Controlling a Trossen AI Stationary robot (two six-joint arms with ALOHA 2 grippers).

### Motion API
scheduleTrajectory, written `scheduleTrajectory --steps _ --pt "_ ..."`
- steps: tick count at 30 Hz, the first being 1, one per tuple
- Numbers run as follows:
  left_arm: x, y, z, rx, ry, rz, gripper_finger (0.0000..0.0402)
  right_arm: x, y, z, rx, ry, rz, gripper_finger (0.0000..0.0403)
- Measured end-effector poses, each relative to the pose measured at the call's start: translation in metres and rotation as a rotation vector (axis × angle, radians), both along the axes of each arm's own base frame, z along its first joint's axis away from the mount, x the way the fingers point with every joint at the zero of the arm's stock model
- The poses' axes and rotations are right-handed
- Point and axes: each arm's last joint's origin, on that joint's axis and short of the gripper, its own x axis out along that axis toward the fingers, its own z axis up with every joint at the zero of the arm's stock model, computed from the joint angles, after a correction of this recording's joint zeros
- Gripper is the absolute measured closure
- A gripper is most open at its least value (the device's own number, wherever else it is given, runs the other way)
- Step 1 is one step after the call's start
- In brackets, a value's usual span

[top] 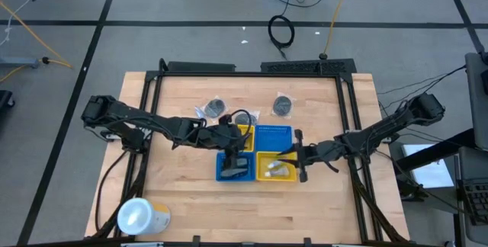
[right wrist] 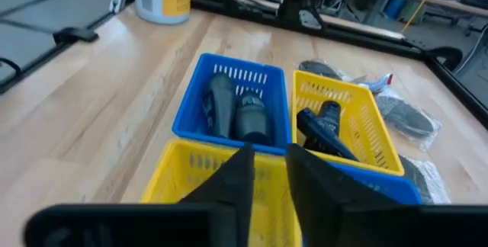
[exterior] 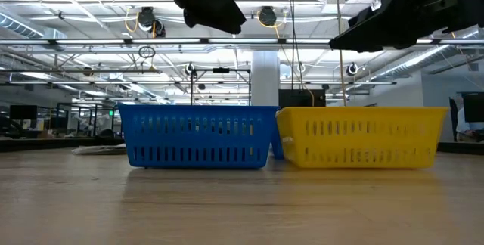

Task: Pick & Place Travel size toiletries
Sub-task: Put the white toothpaste into the right yellow bin

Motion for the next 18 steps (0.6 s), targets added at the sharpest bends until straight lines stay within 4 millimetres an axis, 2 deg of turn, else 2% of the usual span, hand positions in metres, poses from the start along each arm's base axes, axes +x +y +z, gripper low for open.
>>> scheduleTrajectory --steps 6,11,14,18 --pt "-0.003 0.004 -0.003 0.070 0.029 0.083 0.0245 0.000 0.000 0.002 0.011 -0.035 0.000 0.0274" --pt "-0.008 0.016 -0.007 0.150 0.083 0.256 0.0245 0.000 0.000 0.003 0.012 -0.054 0.004 0.0253" --pt "-0.015 0.030 -0.013 0.174 0.159 0.374 0.0245 0.000 0.000 0.003 0.012 -0.054 0.004 0.0250" --pt "-0.029 0.061 -0.023 0.099 0.280 0.602 0.0245 0.000 0.000 0.004 0.014 -0.055 0.004 0.0253"
